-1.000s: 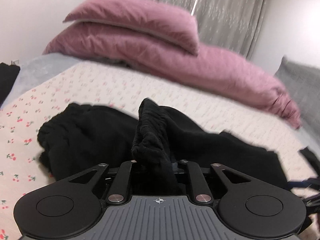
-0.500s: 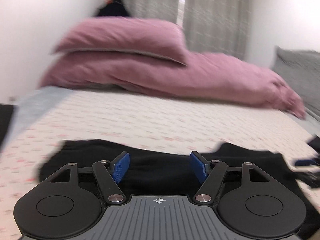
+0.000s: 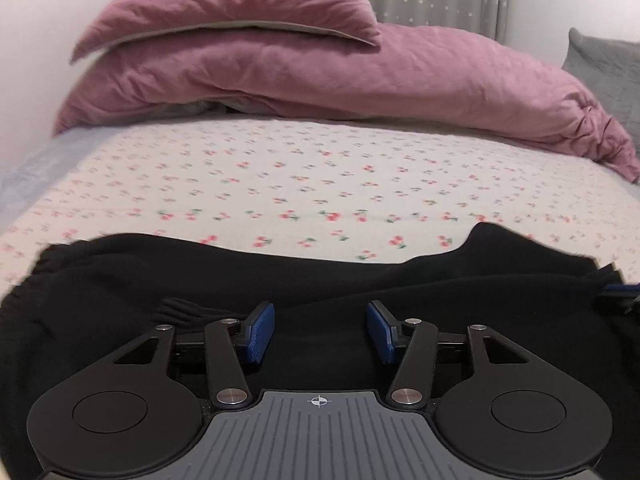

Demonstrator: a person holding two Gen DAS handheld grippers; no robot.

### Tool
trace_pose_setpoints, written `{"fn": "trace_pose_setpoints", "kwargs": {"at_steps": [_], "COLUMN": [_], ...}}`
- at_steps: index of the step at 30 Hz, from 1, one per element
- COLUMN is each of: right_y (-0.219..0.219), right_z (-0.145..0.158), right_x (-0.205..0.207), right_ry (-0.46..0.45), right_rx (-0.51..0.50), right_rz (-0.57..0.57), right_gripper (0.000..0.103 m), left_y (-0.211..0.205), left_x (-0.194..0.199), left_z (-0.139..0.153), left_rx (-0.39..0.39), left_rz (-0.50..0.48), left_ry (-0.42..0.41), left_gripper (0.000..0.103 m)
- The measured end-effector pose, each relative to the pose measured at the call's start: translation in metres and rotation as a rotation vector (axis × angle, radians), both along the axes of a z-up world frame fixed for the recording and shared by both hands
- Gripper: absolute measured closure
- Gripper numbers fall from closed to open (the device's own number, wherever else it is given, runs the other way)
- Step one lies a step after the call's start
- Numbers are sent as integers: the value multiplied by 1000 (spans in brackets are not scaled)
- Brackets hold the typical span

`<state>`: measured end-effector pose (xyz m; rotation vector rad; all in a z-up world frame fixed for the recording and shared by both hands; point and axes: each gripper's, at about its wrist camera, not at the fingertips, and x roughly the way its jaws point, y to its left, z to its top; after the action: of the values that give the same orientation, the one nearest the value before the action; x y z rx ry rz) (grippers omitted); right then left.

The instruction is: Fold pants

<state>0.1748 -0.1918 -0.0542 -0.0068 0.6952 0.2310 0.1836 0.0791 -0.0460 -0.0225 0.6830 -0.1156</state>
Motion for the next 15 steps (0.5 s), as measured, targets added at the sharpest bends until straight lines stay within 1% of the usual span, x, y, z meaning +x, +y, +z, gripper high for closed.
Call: {"fn": "trace_pose_setpoints", "kwargs": {"at_steps": [2, 3, 4, 6, 7, 8, 11, 13, 15], "right_y": [-6, -7, -8, -4, 0, 7, 30, 41, 47], "right_z": [7, 9, 13, 18, 19, 19, 11, 2, -8], "right_x": [-10, -15, -23, -40, -48, -54, -75, -86, -97], "right_ry": [3, 0, -9, -31, -41, -47, -42, -22, -7], "right_rx": [35, 48, 60, 54, 46, 36, -15, -58, -130], "right_rz": [-11, -11, 1, 41, 82, 123, 266, 341, 377], "right_gripper": [81, 73, 59, 56, 56, 56, 55, 56, 55], "left_y": [2, 2, 2, 3, 1, -2, -11, -17, -20], "left_x": [-9, -17, -27, -46, -56, -65, -90, -98, -105], "left_z": [6, 10, 14, 20, 21, 22, 15, 8, -3], "left_rx": [-6, -7, -14, -44, -52, -57, -70, -41, 49], "left_rz": [-2, -4, -17, -90, -129, -168, -305, -370, -389], "left_ry": [-15, -28, -44, -77, -90, -95, -88, -72, -33], "left_gripper": [53, 52, 51, 48, 47, 45, 45, 45, 44]}}
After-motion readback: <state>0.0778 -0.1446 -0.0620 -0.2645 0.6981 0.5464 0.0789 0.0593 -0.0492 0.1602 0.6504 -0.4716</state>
